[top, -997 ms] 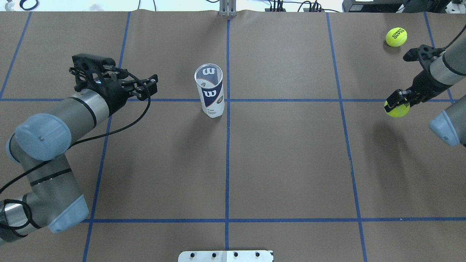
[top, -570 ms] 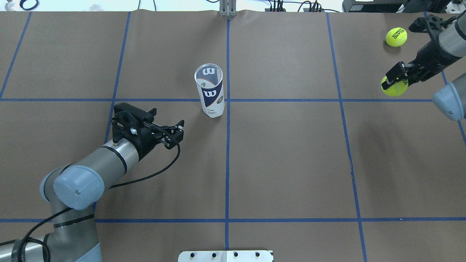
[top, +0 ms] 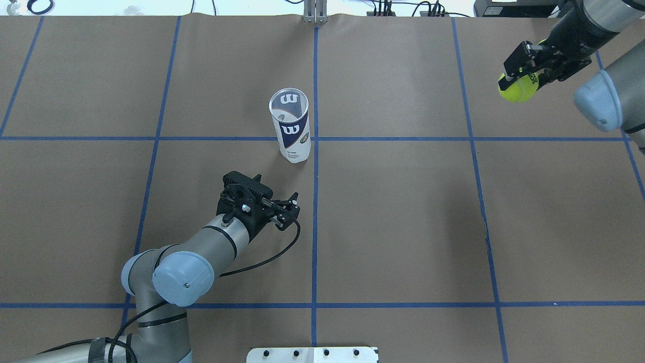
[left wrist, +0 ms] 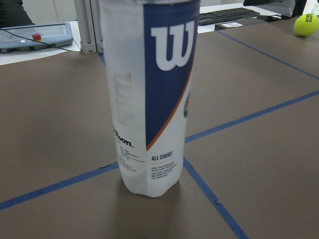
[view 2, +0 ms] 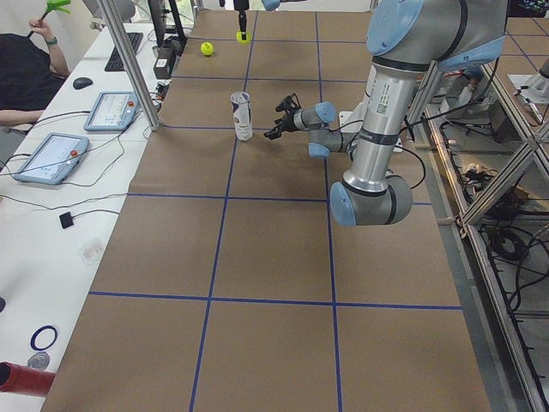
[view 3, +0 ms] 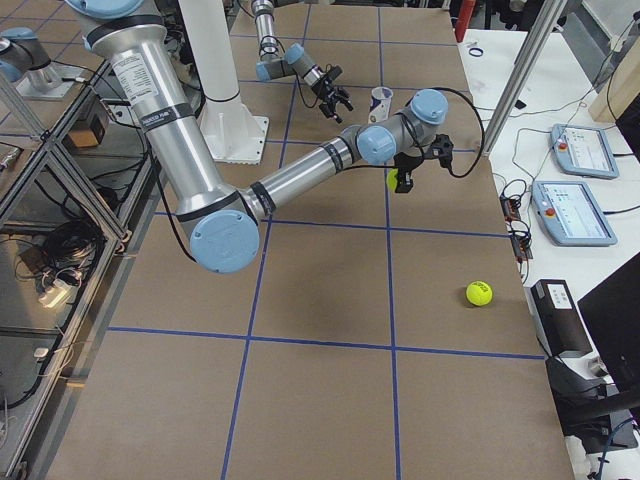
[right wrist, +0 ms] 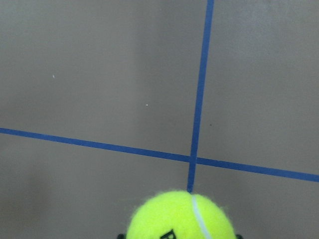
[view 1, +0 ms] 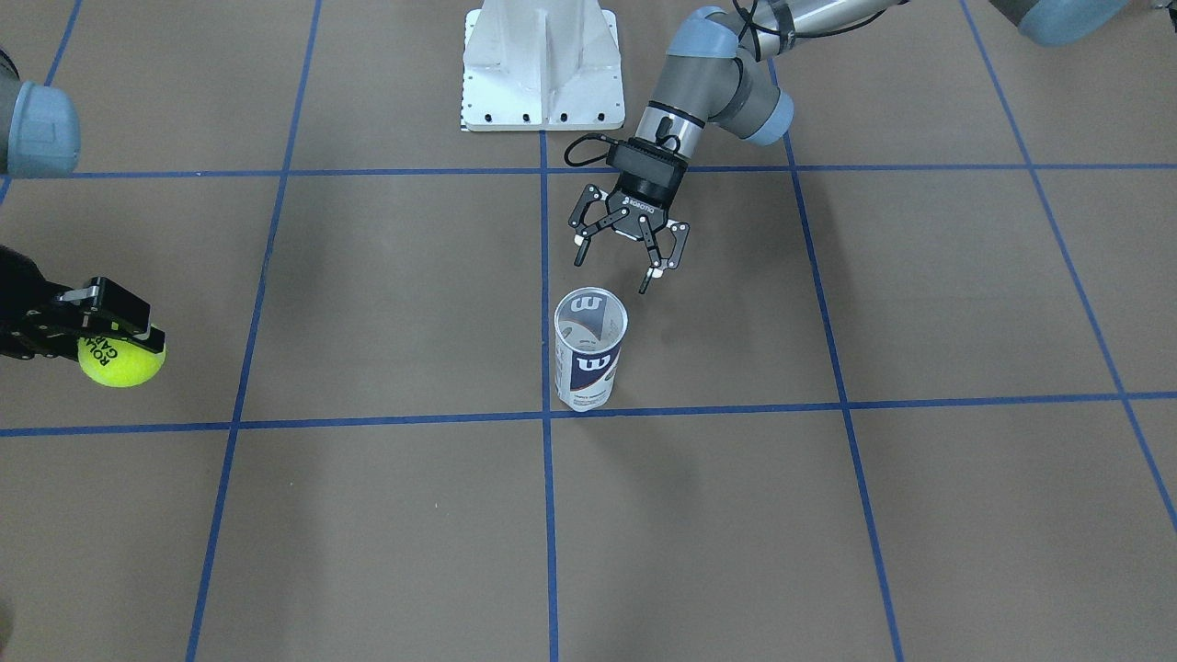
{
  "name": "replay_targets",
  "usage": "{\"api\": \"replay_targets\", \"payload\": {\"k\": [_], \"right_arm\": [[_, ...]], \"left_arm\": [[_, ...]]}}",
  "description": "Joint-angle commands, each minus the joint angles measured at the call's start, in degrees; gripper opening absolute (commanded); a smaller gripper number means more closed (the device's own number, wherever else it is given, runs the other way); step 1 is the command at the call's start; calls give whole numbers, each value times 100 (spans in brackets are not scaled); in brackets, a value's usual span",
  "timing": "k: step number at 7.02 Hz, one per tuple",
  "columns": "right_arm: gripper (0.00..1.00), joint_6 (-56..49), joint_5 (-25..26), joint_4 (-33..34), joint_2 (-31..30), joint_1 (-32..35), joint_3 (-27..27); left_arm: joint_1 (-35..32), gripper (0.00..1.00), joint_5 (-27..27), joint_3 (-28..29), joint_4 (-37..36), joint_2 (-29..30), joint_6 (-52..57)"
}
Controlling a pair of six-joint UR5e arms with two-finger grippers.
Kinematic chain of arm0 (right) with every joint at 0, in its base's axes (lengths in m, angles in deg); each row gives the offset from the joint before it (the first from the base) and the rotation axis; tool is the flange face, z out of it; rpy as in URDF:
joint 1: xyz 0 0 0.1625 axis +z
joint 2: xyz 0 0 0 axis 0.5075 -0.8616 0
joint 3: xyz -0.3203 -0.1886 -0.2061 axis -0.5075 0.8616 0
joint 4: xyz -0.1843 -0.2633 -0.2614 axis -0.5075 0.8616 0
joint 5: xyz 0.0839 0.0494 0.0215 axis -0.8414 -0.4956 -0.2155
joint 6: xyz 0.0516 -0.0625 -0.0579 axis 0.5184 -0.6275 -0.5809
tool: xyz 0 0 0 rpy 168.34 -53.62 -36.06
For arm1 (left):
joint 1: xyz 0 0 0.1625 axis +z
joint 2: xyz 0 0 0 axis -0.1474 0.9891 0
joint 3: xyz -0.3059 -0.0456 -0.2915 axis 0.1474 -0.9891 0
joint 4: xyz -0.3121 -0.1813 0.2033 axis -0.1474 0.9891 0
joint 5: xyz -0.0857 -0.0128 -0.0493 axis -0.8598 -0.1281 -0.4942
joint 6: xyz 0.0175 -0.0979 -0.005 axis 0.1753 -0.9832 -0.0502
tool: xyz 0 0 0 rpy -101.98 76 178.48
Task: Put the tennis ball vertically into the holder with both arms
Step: 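Lift the ball with the right gripper while the left gripper grasps the can's side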
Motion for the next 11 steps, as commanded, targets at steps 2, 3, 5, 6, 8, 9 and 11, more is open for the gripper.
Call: {"api": "replay_targets", "payload": {"k": [2, 3, 5, 6, 8, 9, 11], "right_arm": [[0, 403, -1, 18, 238, -153, -107], [0, 404, -1, 27, 255, -171, -116], [0, 430, 8, 18, 264, -214, -133], [0, 447, 8, 18, 291, -232, -133], [0, 447, 17, 18, 317, -250, -133], [0, 447, 26, 18, 335, -258, -133], [0, 447, 61, 18, 335, -294, -133]], "left_arm": [[-96, 99, 21, 361, 9, 263, 7], [-139, 99, 21, 545, 9, 482, 7], [-376, 99, -5, 661, 9, 685, 34], [-473, 99, -5, 661, -17, 703, 42], [-535, 99, 3, 853, -17, 808, 34], [-553, 99, 3, 950, -17, 879, 34], [-562, 99, 3, 1065, -9, 975, 34]]}}
